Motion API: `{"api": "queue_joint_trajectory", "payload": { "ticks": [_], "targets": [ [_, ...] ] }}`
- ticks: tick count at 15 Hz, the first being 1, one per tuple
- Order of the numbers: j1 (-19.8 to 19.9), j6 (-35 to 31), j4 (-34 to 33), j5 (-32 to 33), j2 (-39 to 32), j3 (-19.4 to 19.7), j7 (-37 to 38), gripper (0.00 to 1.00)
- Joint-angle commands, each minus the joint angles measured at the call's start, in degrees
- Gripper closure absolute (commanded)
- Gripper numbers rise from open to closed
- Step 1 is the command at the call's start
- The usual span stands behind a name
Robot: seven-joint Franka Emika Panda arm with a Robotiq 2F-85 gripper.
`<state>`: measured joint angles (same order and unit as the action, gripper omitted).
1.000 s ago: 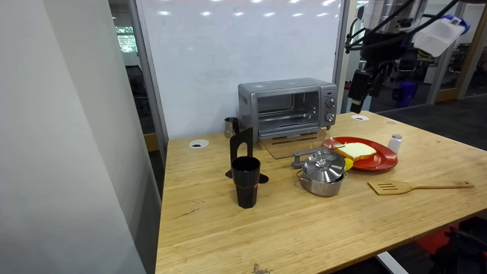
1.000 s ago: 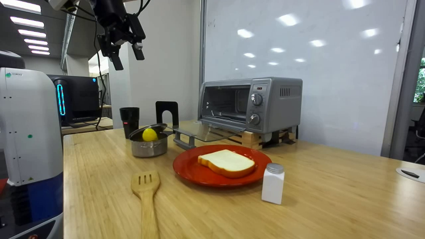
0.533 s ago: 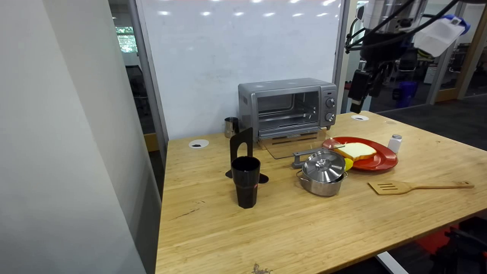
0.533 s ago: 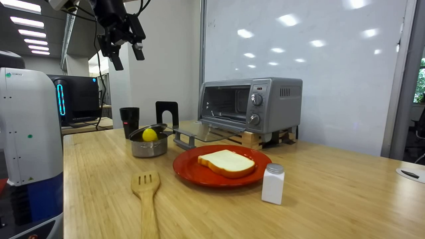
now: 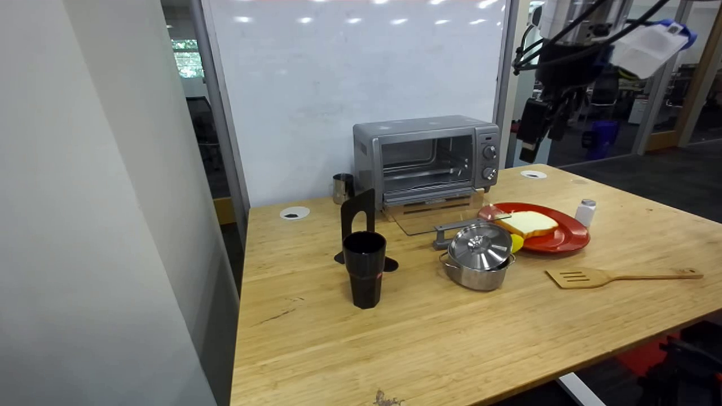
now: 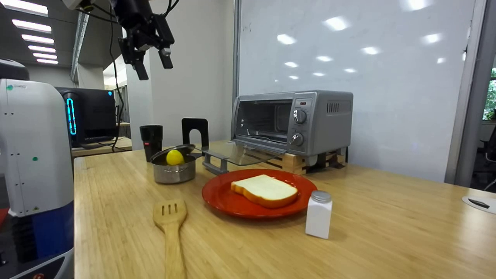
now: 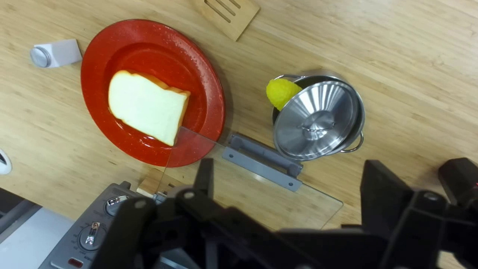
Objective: Remove the lid from the pot
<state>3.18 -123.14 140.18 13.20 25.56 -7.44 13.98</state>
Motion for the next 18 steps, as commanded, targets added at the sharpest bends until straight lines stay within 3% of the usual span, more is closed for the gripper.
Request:
{"api": "queue_joint_trajectory", "payload": {
  "ticks": [1, 8, 13, 18],
  "targets": [
    [-1.04, 0.06, -4.64, -1.05, -3.7, 4.8, -9.88, 0.0],
    [-4.94, 1.8, -14.03, -6.06, -14.29, 9.51, -34.46, 0.0],
    [-6.48, 3.68, -19.04, -10.6, -21.94, 8.85, -48.64, 0.0],
    [-6.22, 8.61, -22.29, -10.57, -28.7, 7.29, -60.1, 0.0]
  ]
}}
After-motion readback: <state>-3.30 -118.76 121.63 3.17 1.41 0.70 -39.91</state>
